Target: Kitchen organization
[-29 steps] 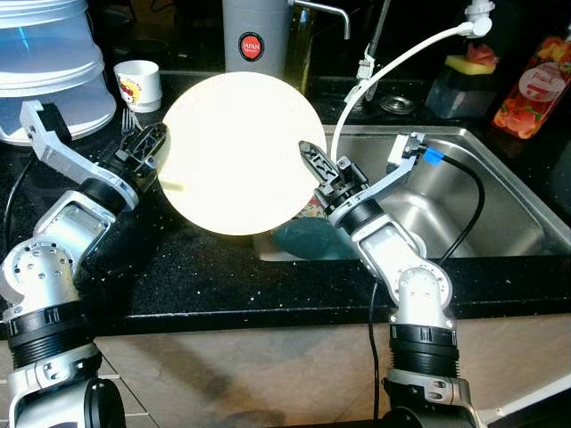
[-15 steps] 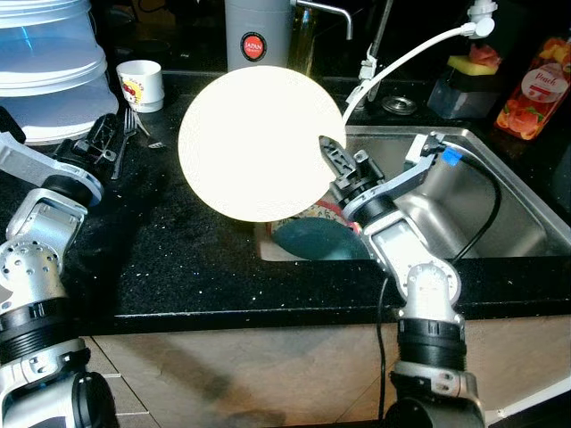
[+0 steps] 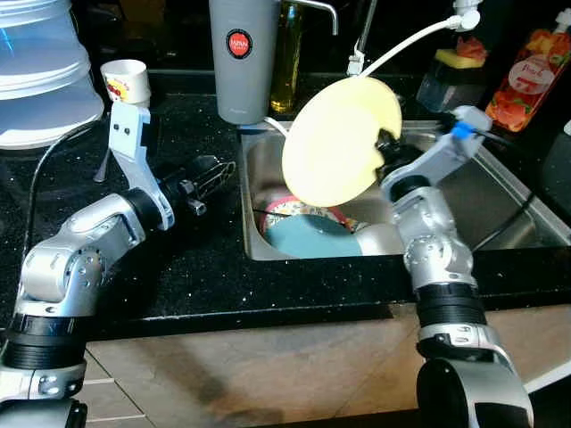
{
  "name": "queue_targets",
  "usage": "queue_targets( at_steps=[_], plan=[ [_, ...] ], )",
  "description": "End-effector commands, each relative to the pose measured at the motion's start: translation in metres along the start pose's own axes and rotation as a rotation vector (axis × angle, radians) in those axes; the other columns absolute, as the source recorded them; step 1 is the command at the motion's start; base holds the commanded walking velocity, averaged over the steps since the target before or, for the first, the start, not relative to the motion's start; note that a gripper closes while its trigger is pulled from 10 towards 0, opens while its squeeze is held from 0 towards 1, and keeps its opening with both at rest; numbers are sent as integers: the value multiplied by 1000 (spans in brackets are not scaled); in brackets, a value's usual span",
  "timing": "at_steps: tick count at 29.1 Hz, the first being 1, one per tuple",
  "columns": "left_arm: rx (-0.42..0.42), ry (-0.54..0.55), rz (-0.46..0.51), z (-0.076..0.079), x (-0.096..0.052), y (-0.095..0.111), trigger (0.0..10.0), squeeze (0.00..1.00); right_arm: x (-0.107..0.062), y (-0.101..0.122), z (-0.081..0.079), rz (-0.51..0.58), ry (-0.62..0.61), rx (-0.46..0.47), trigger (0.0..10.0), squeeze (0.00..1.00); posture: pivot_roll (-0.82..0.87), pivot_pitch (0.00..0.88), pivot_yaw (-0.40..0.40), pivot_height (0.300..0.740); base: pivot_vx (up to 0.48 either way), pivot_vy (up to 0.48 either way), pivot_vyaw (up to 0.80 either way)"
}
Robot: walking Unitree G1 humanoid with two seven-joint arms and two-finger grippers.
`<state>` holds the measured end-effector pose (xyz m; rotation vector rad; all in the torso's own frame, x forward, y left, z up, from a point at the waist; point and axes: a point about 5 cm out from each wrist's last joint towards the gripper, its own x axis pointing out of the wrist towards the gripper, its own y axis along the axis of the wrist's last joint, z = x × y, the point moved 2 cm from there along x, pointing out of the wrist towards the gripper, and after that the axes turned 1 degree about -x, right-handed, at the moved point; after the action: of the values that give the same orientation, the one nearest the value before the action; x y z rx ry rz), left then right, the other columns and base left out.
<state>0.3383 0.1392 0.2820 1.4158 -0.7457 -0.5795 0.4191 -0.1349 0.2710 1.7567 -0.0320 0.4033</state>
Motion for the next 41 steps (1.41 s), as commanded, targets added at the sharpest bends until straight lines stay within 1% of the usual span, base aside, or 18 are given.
queue_targets(
  at_steps=[1,6,9,10,12,16,20,22,23,24,25,30,31,32,37,38,39,41],
  plan=[
    [21,-44,-59,7,0,-10,10000,0,3,-8,-11,-50,61,-116,0,0,37,125,-28,740,0,0,0],
    [-7,-95,-54,14,4,-10,10000,0,5,-16,-16,-79,99,-220,0,0,38,122,-28,740,0,0,0],
    [39,-116,-98,18,8,-16,10000,0,5,-19,-20,-93,127,-298,0,0,37,120,-26,740,0,0,0],
    [51,-117,-110,18,9,-17,10000,0,5,-20,-21,-99,137,-317,275,0,36,118,-23,740,0,0,0],
    [78,-131,-136,19,11,-20,10000,0,5,-21,-22,-107,151,-356,2039,0,36,118,-23,740,0,0,0],
    [107,-150,-164,21,13,-24,10000,0,7,-22,-22,-115,159,-396,2824,0,36,117,-22,740,0,0,0],
    [148,-163,-197,22,17,-28,10000,0,7,-26,-23,-132,178,-458,5176,0,36,117,-22,740,0,0,0],
    [153,-164,-201,23,18,-29,10000,0,7,-27,-23,-132,181,-462,5529,0,36,117,-22,740,0,0,0],
    [160,-163,-206,22,18,-29,10000,0,7,-27,-24,-132,187,-476,8471,0,36,117,-22,740,0,0,0],
    [166,-163,-210,22,18,-29,10000,0,6,-27,-24,-132,192,-485,8471,0,36,117,-22,740,0,0,0],
    [164,-161,-212,22,18,-29,10000,0,6,-28,-24,-136,194,-496,10000,0,36,117,-22,740,0,0,0],
    [160,-157,-211,20,19,-29,10000,0,6,-31,-23,-152,197,-516,10000,0,35,122,-23,740,0,0,0],
    [159,-157,-212,19,19,-28,10000,0,6,-31,-23,-157,202,-523,10000,576,34,124,-24,740,0,0,0],
    [160,-157,-213,19,18,-28,10000,0,6,-32,-23,-164,211,-527,10000,1000,34,125,-24,740,0,0,0],
    [162,-145,-213,17,18,-28,10000,0,6,-34,-23,-171,206,-563,10000,1000,34,128,-27,740,0,0,0],
    [162,-135,-212,15,18,-27,10000,0,7,-33,-22,-169,197,-573,10000,678,35,129,-28,740,0,0,0],
    [164,-120,-213,13,18,-27,10000,0,7,-32,-21,-164,185,-580,10000,0,35,130,-29,740,0,0,0],
    [166,-100,-211,11,18,-26,10000,0,8,-30,-20,-153,169,-580,10000,0,36,133,-30,740,0,0,0]
  ],
)
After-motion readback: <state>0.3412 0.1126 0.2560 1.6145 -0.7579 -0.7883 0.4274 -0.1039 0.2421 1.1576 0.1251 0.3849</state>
